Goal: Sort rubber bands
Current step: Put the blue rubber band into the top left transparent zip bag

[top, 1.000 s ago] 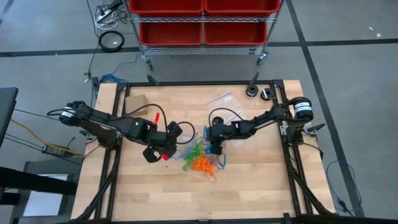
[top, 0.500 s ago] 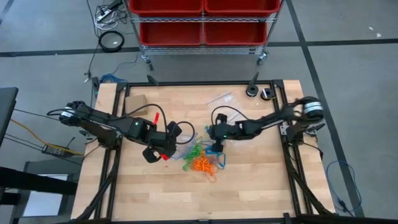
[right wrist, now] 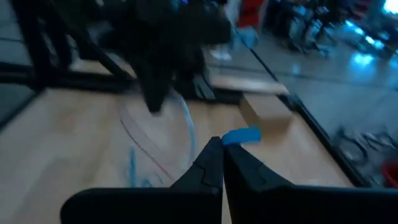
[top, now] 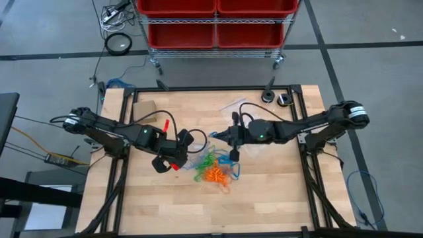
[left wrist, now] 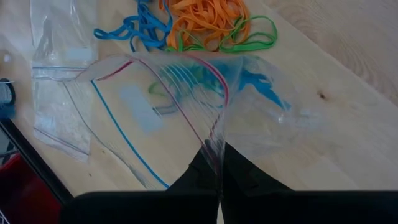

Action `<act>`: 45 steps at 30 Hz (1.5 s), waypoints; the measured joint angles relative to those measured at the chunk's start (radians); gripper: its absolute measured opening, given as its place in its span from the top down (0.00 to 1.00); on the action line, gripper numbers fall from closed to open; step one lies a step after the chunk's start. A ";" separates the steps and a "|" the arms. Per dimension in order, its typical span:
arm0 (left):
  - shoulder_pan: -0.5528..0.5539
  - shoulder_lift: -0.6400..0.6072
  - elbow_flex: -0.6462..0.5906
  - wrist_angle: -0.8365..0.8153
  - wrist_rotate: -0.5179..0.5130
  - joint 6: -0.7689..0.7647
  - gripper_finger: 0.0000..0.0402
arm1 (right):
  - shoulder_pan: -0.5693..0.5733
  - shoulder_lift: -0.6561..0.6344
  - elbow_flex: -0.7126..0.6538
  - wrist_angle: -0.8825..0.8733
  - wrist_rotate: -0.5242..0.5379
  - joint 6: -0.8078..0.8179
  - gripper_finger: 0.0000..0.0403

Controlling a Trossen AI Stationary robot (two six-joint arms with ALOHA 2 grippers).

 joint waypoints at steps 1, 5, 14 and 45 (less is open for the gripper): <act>0.000 0.000 0.000 0.001 0.000 0.002 1.00 | 0.003 0.011 0.027 -0.008 -0.018 -0.010 1.00; 0.005 0.000 0.000 0.006 -0.003 0.003 1.00 | 0.006 0.073 0.143 -0.097 -0.081 -0.044 1.00; 0.006 0.000 0.033 0.011 -0.045 0.014 1.00 | 0.006 0.177 0.268 -0.246 -0.130 -0.061 1.00; 0.006 0.004 0.103 -0.084 -0.167 0.066 1.00 | 0.042 0.018 0.268 -0.522 0.040 0.006 0.62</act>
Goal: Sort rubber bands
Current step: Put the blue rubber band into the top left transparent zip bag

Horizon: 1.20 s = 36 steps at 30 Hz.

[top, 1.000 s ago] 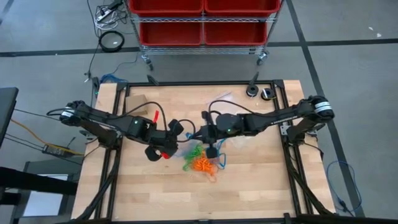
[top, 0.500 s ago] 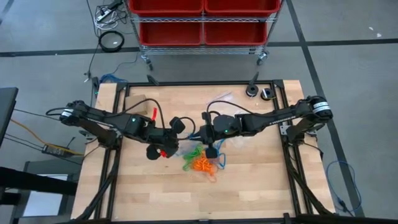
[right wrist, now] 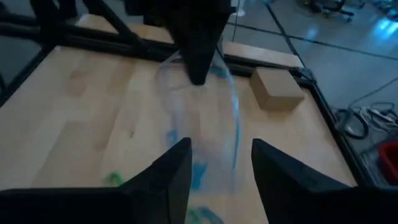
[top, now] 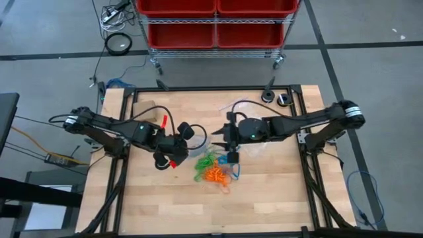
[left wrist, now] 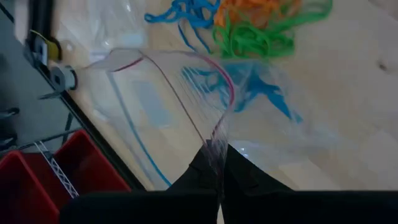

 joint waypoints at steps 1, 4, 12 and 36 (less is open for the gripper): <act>0.003 0.000 0.000 -0.016 0.000 -0.001 1.00 | 0.008 -0.016 -0.001 -0.049 0.012 0.014 0.63; 0.013 -0.001 -0.006 -0.039 -0.001 -0.006 1.00 | 0.025 -0.050 -0.039 -0.161 0.026 0.084 0.64; 0.026 -0.001 -0.021 -0.035 -0.001 -0.008 1.00 | 0.077 -0.057 -0.334 -0.057 0.005 0.312 0.66; 0.027 -0.001 -0.021 -0.019 0.010 -0.030 1.00 | 0.054 0.215 -0.537 0.416 -0.102 0.403 0.84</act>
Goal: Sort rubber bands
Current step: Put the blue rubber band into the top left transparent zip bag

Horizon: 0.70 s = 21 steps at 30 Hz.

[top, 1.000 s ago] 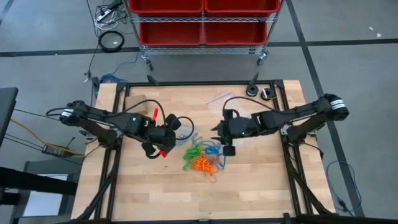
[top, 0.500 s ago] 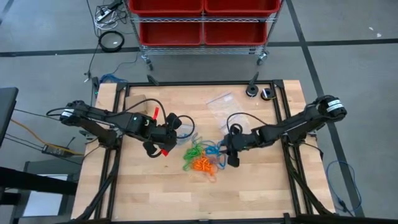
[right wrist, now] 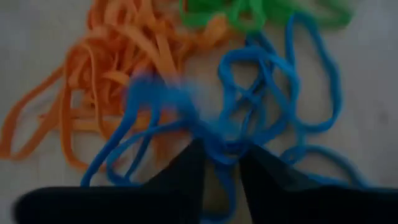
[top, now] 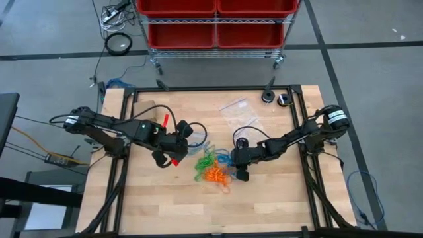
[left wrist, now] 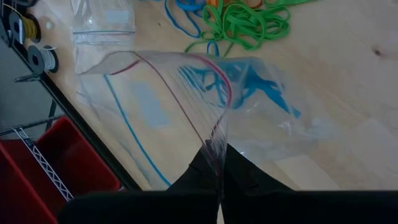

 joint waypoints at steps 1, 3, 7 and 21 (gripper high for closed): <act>0.000 0.000 0.000 0.000 0.000 0.000 1.00 | 0.000 -0.016 0.001 0.003 0.014 -0.015 0.89; 0.000 0.000 0.000 0.000 0.000 0.000 1.00 | 0.000 -0.046 0.001 -0.003 0.035 -0.047 0.97; 0.000 0.000 0.000 -0.001 0.000 0.000 1.00 | 0.000 -0.125 0.001 -0.045 0.055 -0.052 0.99; 0.000 0.000 0.000 0.071 0.024 0.024 1.00 | -0.060 -0.370 0.223 -0.074 0.180 -0.284 1.00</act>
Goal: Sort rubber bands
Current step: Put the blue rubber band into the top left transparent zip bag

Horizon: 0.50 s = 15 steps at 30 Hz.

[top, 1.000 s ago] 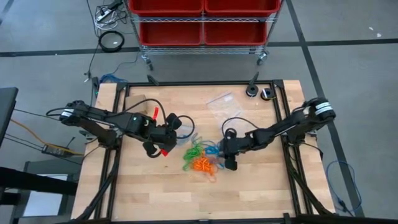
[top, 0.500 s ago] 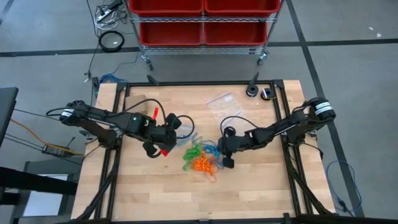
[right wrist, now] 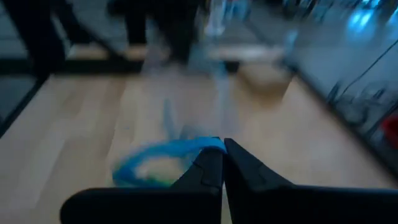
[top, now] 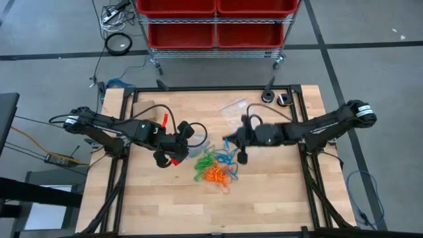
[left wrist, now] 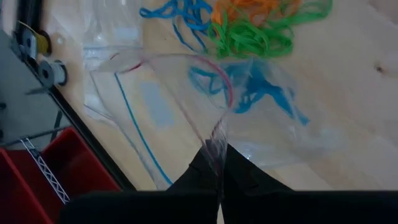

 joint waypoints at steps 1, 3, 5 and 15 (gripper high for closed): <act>0.000 0.000 0.000 0.009 0.002 0.001 1.00 | -0.017 0.009 0.032 0.000 -0.001 -0.021 1.00; 0.000 0.000 0.000 0.009 0.003 0.006 1.00 | -0.046 0.031 0.096 -0.003 -0.012 -0.051 1.00; 0.000 0.000 0.000 0.012 0.003 0.007 1.00 | -0.073 0.066 0.153 -0.017 -0.034 -0.074 1.00; 0.000 0.000 0.000 0.056 0.003 0.029 1.00 | -0.110 0.317 0.368 -0.043 -0.158 -0.118 1.00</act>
